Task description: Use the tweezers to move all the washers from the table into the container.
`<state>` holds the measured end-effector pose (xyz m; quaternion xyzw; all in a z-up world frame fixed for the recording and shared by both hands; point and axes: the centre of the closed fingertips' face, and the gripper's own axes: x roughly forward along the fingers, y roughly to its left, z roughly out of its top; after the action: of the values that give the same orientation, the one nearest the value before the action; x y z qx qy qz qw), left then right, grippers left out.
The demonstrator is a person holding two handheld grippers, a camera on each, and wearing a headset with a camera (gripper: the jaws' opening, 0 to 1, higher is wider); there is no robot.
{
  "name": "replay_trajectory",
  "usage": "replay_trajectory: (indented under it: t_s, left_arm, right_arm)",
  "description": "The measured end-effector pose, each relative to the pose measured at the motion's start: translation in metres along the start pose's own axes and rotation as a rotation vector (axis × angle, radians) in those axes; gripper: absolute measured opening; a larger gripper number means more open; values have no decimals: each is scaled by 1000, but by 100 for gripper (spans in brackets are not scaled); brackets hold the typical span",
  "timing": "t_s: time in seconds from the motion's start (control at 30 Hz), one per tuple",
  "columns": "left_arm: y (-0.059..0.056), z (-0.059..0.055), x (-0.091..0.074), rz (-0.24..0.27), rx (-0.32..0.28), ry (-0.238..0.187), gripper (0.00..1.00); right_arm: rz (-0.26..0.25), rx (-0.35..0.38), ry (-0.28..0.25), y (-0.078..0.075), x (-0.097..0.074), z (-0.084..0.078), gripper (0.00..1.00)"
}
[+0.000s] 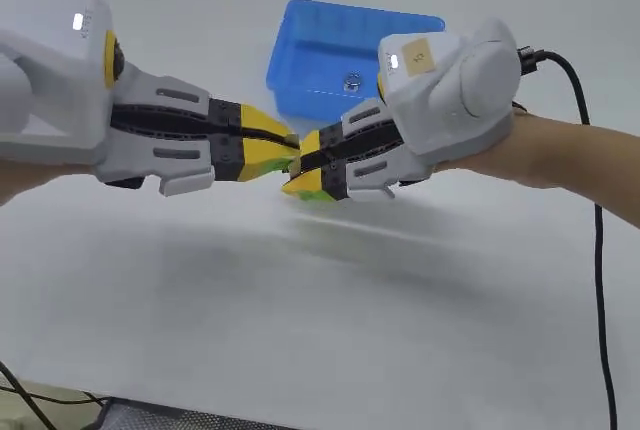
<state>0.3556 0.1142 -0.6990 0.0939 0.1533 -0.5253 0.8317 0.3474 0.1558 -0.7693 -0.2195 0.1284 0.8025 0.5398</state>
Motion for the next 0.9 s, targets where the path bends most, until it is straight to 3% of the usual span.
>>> replay_trajectory:
  t_s: [0.3, 0.53, 0.6, 0.63, 0.73, 0.83, 0.9]
  left_arm:
    - [1, -4, -2, -1, -9, 14, 6]
    - [10, -4, -4, 40, -23, 23, 9]
    - [10, 1, -6, 37, -41, -1, 14]
    - [10, 8, -7, 43, -47, -34, 15]
    - [10, 12, -10, 45, -78, -45, 23]
    - [8, 16, -13, 74, -69, -43, 28]
    - [7, 22, -16, 95, -75, -72, 33]
  right_arm:
    - [-2, -33, -4, 0, 1, 0, 8]
    - [-28, -16, -4, -6, 2, 0, 8]
    - [-27, -16, -2, -5, 1, 1, 8]
    - [-29, -16, -1, -4, 1, 2, 8]
    - [-38, -16, -8, -3, -3, 9, 8]
    - [-59, -19, -8, -5, -6, 15, 8]
    - [-73, -10, -23, -5, -10, 20, 8]
